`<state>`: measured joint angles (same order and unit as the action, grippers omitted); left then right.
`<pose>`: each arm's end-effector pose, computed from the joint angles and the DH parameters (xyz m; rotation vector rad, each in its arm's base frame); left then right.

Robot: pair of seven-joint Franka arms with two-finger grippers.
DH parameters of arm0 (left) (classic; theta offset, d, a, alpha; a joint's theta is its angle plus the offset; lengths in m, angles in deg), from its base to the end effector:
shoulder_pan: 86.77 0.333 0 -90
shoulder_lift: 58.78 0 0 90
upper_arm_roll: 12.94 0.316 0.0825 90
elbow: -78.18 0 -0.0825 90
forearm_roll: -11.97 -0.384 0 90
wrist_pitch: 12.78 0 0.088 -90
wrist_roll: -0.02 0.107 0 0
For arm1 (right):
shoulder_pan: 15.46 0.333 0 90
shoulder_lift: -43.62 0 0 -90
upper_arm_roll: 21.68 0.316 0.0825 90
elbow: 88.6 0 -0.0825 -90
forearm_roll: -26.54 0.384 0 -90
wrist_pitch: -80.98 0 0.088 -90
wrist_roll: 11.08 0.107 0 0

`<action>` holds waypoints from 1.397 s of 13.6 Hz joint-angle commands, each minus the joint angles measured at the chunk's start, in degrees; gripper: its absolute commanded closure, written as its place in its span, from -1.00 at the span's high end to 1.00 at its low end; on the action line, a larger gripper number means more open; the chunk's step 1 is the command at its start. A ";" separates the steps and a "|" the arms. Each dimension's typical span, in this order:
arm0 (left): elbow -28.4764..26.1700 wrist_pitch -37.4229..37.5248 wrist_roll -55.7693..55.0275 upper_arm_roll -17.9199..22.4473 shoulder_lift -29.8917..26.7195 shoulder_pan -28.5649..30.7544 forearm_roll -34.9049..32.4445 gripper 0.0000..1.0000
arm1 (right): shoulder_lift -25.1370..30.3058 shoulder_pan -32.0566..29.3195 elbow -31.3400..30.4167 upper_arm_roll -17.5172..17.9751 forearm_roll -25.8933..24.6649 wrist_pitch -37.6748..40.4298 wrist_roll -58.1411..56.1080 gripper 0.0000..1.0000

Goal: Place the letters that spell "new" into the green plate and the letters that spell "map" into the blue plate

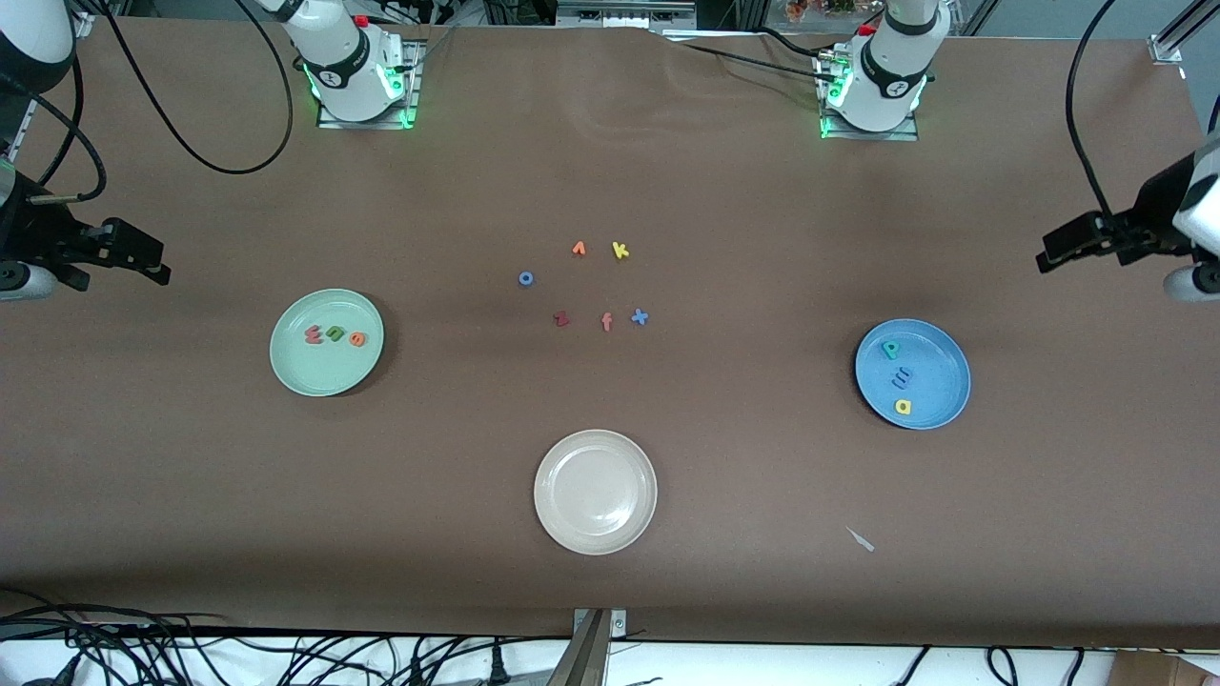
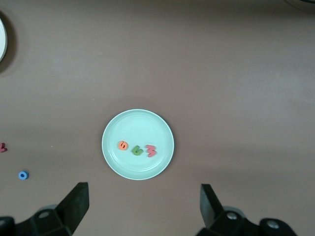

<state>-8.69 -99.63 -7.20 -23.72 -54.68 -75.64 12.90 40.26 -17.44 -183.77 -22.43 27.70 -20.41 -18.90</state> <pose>0.5699 0.0056 0.6060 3.1075 0.2051 -0.1126 0.5855 -0.0260 0.5658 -3.1232 -0.1334 -0.0805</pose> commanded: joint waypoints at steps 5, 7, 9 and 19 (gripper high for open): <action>-1.20 0.19 1.86 0.67 0.29 -0.14 0.83 1.00 | 0.02 -0.22 0.86 -1.44 -0.02 1.19 -0.62 1.00; -0.59 0.10 1.77 0.58 0.65 -0.23 0.74 1.00 | 0.02 -0.22 0.86 -1.97 0.07 1.10 -0.62 1.00; -0.58 0.10 1.86 0.50 0.65 -0.23 -0.05 1.00 | 0.02 -0.22 0.86 -2.14 0.07 1.10 -0.62 1.00; -0.58 0.10 1.86 0.58 0.65 0.29 -0.32 1.00 | 0.02 -0.13 0.86 -1.97 0.15 1.10 -0.62 1.00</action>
<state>-9.69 -99.42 -6.49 -23.37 -54.20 -75.47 12.89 40.26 -17.43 -183.77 -24.49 27.72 -20.33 -18.92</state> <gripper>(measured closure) 0.000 0.000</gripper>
